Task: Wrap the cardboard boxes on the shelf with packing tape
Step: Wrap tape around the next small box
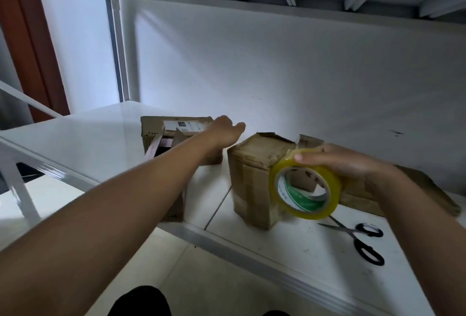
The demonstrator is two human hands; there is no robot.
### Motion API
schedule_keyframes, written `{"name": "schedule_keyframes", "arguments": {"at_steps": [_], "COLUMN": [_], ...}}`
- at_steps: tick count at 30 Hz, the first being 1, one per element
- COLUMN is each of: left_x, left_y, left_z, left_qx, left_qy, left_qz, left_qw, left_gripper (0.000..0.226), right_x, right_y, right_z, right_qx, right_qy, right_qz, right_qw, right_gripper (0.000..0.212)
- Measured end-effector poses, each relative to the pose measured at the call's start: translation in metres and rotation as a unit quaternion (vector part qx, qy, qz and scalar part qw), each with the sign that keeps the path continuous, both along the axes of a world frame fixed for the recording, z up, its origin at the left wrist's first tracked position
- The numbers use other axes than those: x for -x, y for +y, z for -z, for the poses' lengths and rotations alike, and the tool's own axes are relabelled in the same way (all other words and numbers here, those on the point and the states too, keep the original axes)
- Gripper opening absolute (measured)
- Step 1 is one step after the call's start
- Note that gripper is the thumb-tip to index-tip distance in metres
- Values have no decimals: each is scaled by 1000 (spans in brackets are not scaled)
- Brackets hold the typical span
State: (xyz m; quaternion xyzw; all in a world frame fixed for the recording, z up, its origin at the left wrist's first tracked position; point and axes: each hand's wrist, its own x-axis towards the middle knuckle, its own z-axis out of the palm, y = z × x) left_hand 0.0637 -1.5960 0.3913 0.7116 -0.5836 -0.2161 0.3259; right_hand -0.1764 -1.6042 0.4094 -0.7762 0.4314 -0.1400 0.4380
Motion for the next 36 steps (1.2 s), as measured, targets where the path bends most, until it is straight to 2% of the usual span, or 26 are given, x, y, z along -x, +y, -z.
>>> {"name": "schedule_keyframes", "arguments": {"at_steps": [3, 5, 7, 9, 11, 13, 16, 19, 20, 22, 24, 26, 28, 29, 31, 33, 34, 36], "left_x": [28, 43, 51, 53, 54, 54, 50, 49, 47, 40, 24, 8, 5, 9, 18, 24, 23, 22], "left_y": [17, 22, 26, 28, 29, 29, 21, 15, 12, 8, 4, 5, 12, 15, 17, 18, 15, 9], "left_z": [-7, -8, -5, -4, -5, -4, -2, -2, -2, -2, -1, 5, 20, 30, 49, 57, 56, 47], "left_qx": [-35, -75, -109, -132, -132, -150, -187, -191, -180, -167, -183, -236, -276, -289, -302, -287, -273, -229], "left_qy": [-66, -141, -196, -204, -202, -210, -212, -208, -191, -116, -1, 117, 229, 257, 259, 272, 268, 203], "left_qz": [78, 140, 151, 140, 166, 163, 138, 140, 138, 119, 93, 82, 72, 67, 55, 30, 27, 28], "left_qw": [994, 977, 963, 960, 956, 952, 949, 949, 955, 972, 979, 961, 931, 920, 916, 918, 924, 951], "left_gripper": [61, 63, 75, 87, 86, 102, 123, 128, 126, 115, 90, 68, 67, 68, 66, 55, 47, 41], "right_x": [-10, -9, -3, -2, -7, -13, -17, -18, -16, -9, 3, 14, 18, 18, 10, -3, -9, -22], "right_y": [2, 1, 1, 5, 12, 16, 17, 20, 22, 24, 21, 16, 9, 4, -2, -3, -3, -4], "right_z": [8, 10, 15, 29, 49, 63, 63, 61, 59, 51, 36, 17, 5, 5, 15, 30, 36, 43], "right_qx": [-15, -39, -77, -112, -130, -135, -135, -141, -140, -130, -104, -73, -40, -27, -15, -21, -19, -9], "right_qy": [-12, -14, -6, 34, 112, 153, 162, 152, 147, 121, 60, -44, -142, -163, -154, -162, -179, -202], "right_qz": [-5, -5, 0, 1, 2, 19, 27, 22, 17, 3, -16, -17, 34, 57, 83, 124, 149, 179], "right_qw": [1000, 999, 997, 993, 985, 979, 977, 978, 979, 984, 993, 996, 988, 985, 985, 979, 972, 963], "right_gripper": [41, 53, 62, 66, 69, 68, 59, 50, 53, 75, 87, 72, 55, 54, 62, 66, 66, 62]}}
